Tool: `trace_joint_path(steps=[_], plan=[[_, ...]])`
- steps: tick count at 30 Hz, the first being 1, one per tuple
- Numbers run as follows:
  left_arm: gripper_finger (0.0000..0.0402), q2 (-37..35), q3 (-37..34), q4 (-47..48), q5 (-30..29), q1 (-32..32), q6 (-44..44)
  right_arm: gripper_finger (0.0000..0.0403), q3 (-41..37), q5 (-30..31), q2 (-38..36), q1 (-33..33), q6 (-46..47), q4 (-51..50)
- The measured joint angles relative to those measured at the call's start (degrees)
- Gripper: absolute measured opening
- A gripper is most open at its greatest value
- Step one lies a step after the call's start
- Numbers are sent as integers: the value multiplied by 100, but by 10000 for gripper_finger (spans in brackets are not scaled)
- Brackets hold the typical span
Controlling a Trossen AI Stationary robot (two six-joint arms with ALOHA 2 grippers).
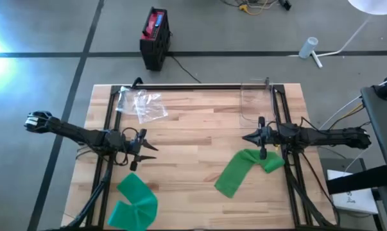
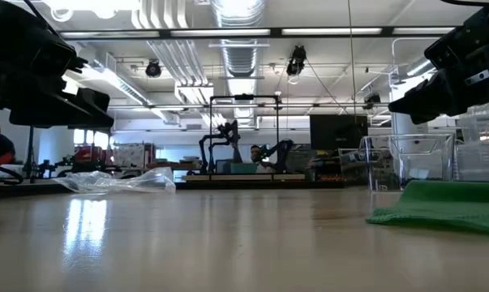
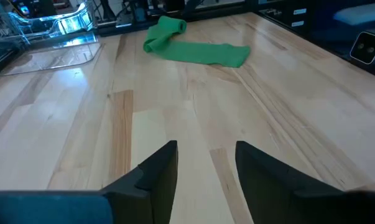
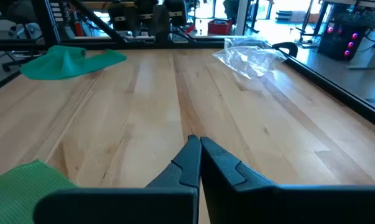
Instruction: Roll bandage
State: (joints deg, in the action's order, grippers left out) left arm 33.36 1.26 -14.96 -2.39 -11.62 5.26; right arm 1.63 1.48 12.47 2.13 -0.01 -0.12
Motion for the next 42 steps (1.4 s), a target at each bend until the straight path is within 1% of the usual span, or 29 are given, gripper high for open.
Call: trace_joint_path(steps=[28, 29, 30, 33, 35, 36, 39, 42], plan=[[153, -2, 0, 0, 2, -2, -1, 2, 0, -2, 2, 0, 6, 39], [153, -1, -1, 0, 1, -1, -1, 2, -1, -11, 2, 0, 144, 124], [153, 0, 0, 0, 1, -2, -1, 2, 0, -50, 1, 0, 511, 228], [153, -2, 0, 0, 2, -2, -2, 2, 9, -150, 0, 0, 2105, 259], [153, 0, 0, 0, 0, -2, -2, 2, 9, -114, 2, 2, 2675, 251], [153, -1, 0, 0, 2, 0, -1, 2, 9, -18, 2, 2, 2727, 255], [153, 0, 0, 0, 2, 0, -2, 2, 9, 577, 2, 2, 2419, 255], [153, -2, 0, 0, 2, -2, 0, 2, 9, 715, 2, 4, 2416, 436]])
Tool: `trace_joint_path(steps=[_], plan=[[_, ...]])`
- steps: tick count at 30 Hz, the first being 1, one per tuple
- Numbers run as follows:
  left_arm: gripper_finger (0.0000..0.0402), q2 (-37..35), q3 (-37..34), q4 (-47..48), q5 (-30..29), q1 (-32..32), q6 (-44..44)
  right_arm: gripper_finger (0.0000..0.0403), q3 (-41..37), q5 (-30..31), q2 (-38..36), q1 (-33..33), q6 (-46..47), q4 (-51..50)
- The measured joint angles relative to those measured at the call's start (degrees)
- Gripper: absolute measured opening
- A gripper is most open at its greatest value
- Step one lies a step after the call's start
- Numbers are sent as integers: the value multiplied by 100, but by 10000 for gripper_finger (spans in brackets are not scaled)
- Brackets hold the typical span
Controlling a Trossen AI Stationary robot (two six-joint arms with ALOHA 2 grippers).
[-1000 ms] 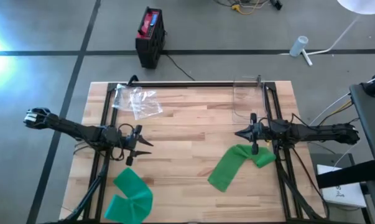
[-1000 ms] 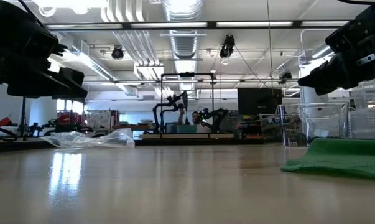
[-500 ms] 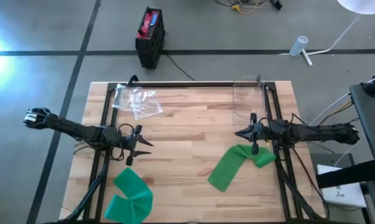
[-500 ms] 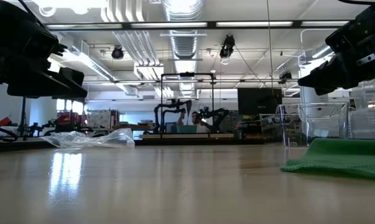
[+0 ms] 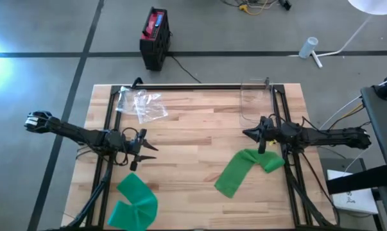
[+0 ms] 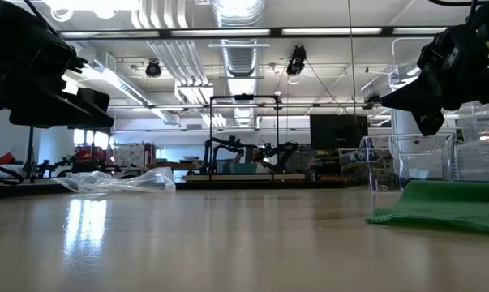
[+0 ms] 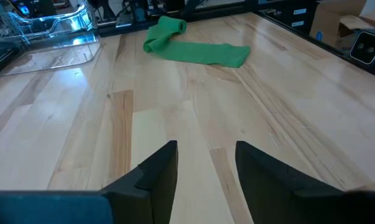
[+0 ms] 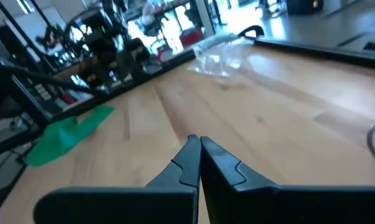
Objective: Roll bandage
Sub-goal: Roll the green bandage
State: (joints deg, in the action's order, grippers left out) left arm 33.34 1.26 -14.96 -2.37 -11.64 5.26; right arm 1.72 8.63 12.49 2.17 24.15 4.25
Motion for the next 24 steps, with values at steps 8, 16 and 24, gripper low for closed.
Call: trace_joint_path(steps=[8, 16, 24], plan=[[153, 2, 0, 0, -2, 0, -1, 2, -12, 371, 728, -1, -245, 1316], [153, 2, 0, 1, -2, 1, -1, 4, 512, 599, 2539, -26, -347, 1974], [153, 2, 0, 2, -1, 2, 0, 70, 3078, -413, 3378, -277, -643, -2342]])
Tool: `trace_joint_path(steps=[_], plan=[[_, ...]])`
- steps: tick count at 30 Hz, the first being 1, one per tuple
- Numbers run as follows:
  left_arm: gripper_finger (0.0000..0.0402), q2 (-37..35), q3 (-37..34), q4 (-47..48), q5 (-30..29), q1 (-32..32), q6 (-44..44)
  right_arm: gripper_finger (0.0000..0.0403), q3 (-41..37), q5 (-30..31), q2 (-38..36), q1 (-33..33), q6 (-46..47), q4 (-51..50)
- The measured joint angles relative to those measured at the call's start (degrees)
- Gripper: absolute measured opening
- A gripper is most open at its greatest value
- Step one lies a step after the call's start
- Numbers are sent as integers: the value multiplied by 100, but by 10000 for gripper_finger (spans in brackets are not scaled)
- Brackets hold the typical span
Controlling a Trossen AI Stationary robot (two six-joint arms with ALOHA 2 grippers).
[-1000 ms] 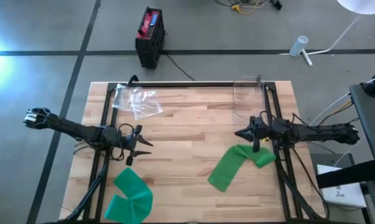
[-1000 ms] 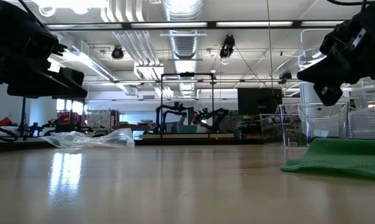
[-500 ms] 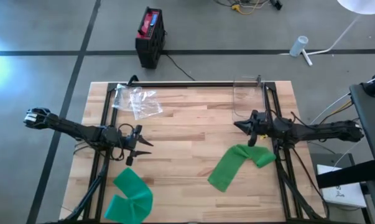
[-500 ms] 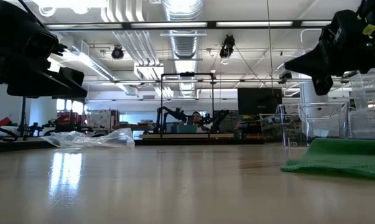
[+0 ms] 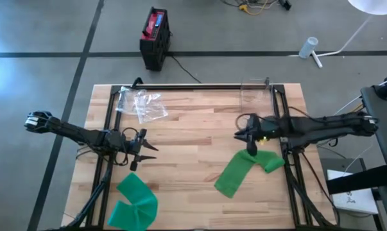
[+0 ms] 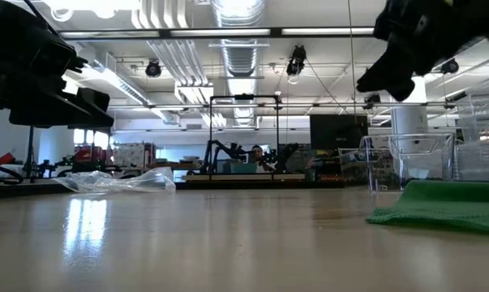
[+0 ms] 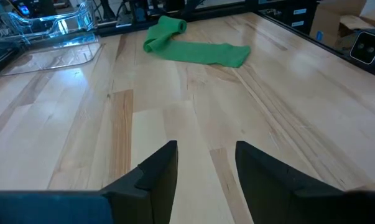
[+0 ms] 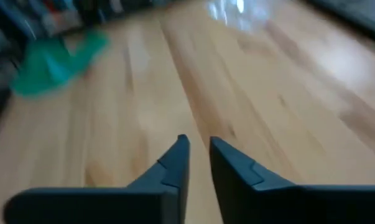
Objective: Roll bandage
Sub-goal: Roll the green bandage
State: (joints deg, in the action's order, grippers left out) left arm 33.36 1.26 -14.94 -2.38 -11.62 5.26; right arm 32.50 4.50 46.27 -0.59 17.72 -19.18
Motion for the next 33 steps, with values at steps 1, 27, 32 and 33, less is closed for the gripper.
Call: trace_joint_path(steps=[1, 27, 32, 33], plan=[[153, 0, 0, 0, -1, -1, 0, 80, 361, 9, 109, -51, 4, -713], [153, -1, -1, -288, -42, 0, 294, 176, 2053, -254, 2946, -4214, 3030, -4894], [153, 4, -2, -488, -141, -2, 141, 176, 1883, -659, 3480, -4146, 2696, -4924], [153, 14, -2, -665, -122, -4, -158, 176, 1812, -752, 3553, -4140, 2632, -4917]])
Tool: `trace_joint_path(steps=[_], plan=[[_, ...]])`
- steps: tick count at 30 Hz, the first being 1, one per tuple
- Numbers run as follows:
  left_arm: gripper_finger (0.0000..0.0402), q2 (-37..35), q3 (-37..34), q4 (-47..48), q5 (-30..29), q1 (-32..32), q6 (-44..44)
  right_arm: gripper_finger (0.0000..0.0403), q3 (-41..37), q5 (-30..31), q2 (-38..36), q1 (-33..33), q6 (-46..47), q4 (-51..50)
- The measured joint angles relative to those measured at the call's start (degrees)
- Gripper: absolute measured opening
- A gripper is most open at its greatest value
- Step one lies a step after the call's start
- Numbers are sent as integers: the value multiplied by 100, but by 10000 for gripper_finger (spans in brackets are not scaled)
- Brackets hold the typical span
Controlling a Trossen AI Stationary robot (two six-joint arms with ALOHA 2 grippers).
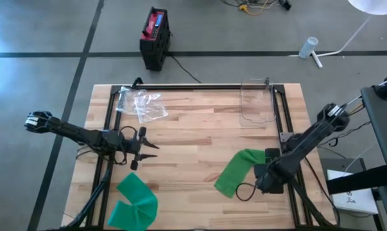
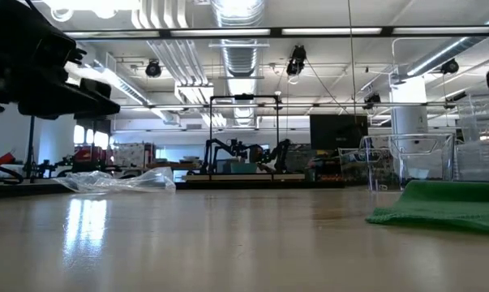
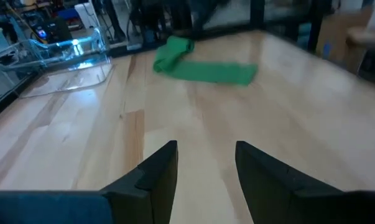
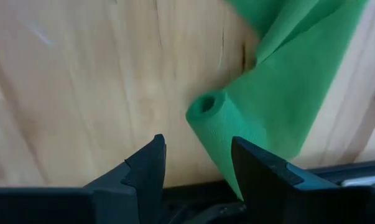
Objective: Roll bandage
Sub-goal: Roll the green bandage
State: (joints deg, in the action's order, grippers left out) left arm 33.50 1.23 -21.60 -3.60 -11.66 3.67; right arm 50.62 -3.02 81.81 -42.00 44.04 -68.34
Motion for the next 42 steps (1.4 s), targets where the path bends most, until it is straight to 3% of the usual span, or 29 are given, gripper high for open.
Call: trace_joint_path(steps=[3, 5, 12, 15, 18, 24, 29, 35, 42], plan=[[153, 52, 2, -655, -24, 0, -1194, 175, -281, -315, 167, 2, -116, 41], [153, 97, 2, -1223, -83, 1, -1473, 175, -473, -386, 235, 0, 8, 27], [153, 442, 2, -2261, -132, 4, -1455, 176, -617, -342, 140, 2, 304, -285], [153, 682, 2, -2476, -428, 2, -1318, 181, -658, -299, 113, 4, 242, -351], [153, 929, 2, -2737, -652, 4, -1312, 194, -766, -332, 189, 70, 59, -362], [153, 1340, 2, -3087, -642, 4, -1427, 236, -794, 81, 537, 117, -424, -281], [153, 1539, 7, -3421, -637, 1, -1577, 250, -834, 75, 944, 174, -758, 219], [153, 1760, 611, -3034, -180, -117, -980, 224, -665, 85, 1212, 165, -832, 404], [153, 2106, 1810, -1099, -171, -171, -587, 206, -397, 170, 815, 166, -393, 107]])
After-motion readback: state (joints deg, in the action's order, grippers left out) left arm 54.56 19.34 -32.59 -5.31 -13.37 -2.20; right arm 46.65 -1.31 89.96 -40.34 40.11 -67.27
